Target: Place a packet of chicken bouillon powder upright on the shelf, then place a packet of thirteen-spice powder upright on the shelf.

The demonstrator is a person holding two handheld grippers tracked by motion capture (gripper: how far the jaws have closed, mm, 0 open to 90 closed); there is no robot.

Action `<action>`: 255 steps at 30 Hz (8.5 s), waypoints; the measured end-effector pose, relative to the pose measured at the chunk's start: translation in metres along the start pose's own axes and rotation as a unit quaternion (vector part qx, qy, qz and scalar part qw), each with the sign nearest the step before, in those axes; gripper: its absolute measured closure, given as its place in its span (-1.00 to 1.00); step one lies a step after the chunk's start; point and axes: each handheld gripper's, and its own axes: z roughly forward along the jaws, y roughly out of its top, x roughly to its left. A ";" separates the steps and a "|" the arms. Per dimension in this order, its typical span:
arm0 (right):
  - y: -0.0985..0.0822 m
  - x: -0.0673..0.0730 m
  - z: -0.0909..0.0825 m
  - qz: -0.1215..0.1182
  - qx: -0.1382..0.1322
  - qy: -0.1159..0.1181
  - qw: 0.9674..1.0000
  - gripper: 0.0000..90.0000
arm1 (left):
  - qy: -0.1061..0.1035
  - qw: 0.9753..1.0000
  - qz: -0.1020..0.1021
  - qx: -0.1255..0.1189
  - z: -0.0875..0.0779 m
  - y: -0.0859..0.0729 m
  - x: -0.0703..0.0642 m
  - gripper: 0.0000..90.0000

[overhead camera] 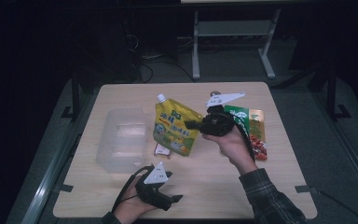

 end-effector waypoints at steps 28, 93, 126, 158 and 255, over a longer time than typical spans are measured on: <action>0.063 0.038 0.081 -0.038 0.008 0.045 0.998 1.00 | 0.024 1.000 0.002 0.006 -0.009 -0.012 0.002 -0.65; 0.043 0.059 0.155 -0.045 0.070 0.034 0.996 0.18 | 0.029 0.999 -0.019 -0.003 -0.017 -0.016 0.003 -0.65; -0.040 0.012 0.052 -0.054 0.059 -0.030 0.996 -0.32 | 0.034 0.999 -0.024 0.005 -0.015 -0.016 0.006 -0.65; -0.161 -0.010 -0.046 0.007 0.088 -0.073 0.993 -0.33 | 0.108 0.988 -0.107 -0.001 0.001 0.029 0.025 -0.06; -0.168 -0.014 -0.055 0.028 0.082 -0.062 0.994 -0.31 | 0.202 0.953 -0.210 0.079 0.082 0.075 0.076 1.00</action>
